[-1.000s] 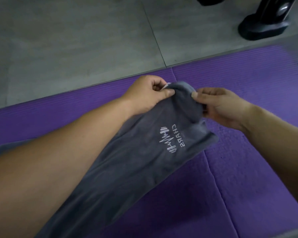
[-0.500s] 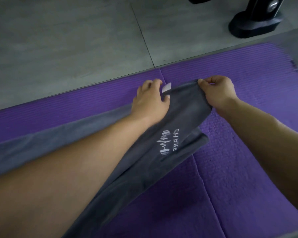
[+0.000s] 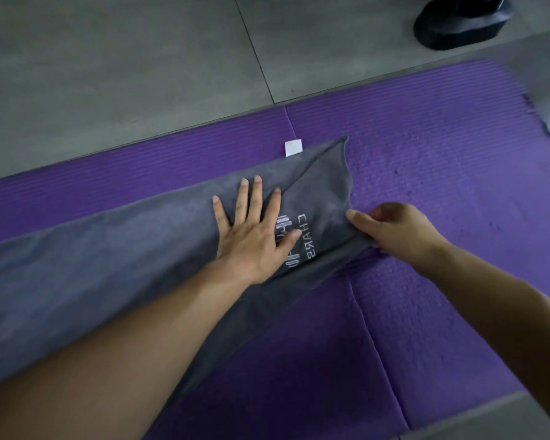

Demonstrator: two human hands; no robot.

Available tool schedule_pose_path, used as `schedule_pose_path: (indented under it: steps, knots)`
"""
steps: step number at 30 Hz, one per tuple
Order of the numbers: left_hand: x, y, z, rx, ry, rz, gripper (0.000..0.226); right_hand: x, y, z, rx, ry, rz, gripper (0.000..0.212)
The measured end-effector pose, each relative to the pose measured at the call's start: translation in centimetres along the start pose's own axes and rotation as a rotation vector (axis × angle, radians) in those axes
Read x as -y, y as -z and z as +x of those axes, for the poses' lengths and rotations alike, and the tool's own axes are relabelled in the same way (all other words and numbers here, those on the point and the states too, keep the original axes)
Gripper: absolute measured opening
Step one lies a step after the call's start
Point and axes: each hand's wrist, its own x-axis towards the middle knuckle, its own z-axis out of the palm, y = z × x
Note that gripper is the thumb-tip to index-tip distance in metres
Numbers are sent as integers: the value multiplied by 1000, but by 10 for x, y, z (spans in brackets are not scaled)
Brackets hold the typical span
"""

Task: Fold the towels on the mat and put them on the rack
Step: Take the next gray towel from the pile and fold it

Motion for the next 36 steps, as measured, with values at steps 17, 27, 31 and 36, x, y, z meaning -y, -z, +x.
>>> schedule_pose_path:
  steps: [17,27,31,36]
  knots:
    - [19,13,-42,-17,-27,-108,71,-41,-3,-48,-189,125,704,29]
    - [22,2,-43,99,-43,7,78,-83,5,-91,9,7,477,25]
    - [22,0,-44,103,-43,26,78,-88,2,-94,-173,120,662,24]
    - [16,0,-41,110,-21,23,79,-89,0,-94,-246,56,526,24]
